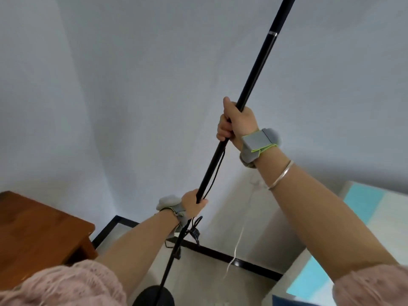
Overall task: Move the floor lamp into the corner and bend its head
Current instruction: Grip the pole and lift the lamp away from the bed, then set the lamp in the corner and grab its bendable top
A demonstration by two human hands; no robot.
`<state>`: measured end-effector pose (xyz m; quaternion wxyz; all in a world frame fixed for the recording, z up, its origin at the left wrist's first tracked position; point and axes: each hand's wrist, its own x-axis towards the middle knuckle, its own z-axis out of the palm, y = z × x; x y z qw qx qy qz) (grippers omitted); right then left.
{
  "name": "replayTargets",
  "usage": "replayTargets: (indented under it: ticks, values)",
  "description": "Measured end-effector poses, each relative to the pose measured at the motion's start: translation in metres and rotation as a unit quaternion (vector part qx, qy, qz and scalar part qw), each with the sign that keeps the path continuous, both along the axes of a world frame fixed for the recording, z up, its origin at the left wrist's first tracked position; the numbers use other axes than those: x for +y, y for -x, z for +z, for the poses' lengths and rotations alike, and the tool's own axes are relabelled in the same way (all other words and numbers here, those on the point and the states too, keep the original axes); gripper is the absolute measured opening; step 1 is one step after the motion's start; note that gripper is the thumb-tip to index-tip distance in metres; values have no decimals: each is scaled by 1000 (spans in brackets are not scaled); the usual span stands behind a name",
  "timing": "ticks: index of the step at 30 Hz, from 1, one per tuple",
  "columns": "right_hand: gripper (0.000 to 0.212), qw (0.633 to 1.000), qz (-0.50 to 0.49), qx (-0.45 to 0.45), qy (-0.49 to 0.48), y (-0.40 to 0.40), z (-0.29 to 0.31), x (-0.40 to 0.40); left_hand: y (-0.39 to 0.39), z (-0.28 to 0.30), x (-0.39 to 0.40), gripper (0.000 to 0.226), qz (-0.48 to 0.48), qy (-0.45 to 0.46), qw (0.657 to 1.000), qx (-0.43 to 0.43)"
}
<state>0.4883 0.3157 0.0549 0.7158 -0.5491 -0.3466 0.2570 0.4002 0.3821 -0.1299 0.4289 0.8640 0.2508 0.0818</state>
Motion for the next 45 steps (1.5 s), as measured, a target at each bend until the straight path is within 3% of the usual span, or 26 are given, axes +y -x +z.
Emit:
replayTargets:
  ticks: [10, 20, 26, 29, 31, 34, 40, 45]
  values:
    - [50, 996, 85, -19, -21, -60, -6, 240, -54, -6, 238, 41, 107, 5, 994, 2]
    - [50, 993, 104, -46, -25, -23, -23, 425, -21, -23, 420, 37, 153, 34, 988, 17]
    - [48, 995, 85, -55, 19, 6, -52, 518, 7, -57, 512, 33, 156, 50, 985, 49]
    - [48, 996, 56, -64, 35, 13, -66, 542, 13, -58, 531, 11, 120, 39, 988, 84]
    - [49, 995, 42, -68, 58, 19, -79, 558, 17, -57, 543, 28, 87, 1, 986, 140]
    - [47, 993, 51, -71, 80, 30, -87, 578, 36, -57, 559, 31, 73, -35, 979, 188]
    - [45, 987, 104, -74, 94, 36, -86, 598, 111, -49, 575, 31, 151, -42, 964, 217]
    - [34, 980, 119, -145, 61, 36, -40, 597, 156, 9, 570, 30, 222, -69, 956, 178]
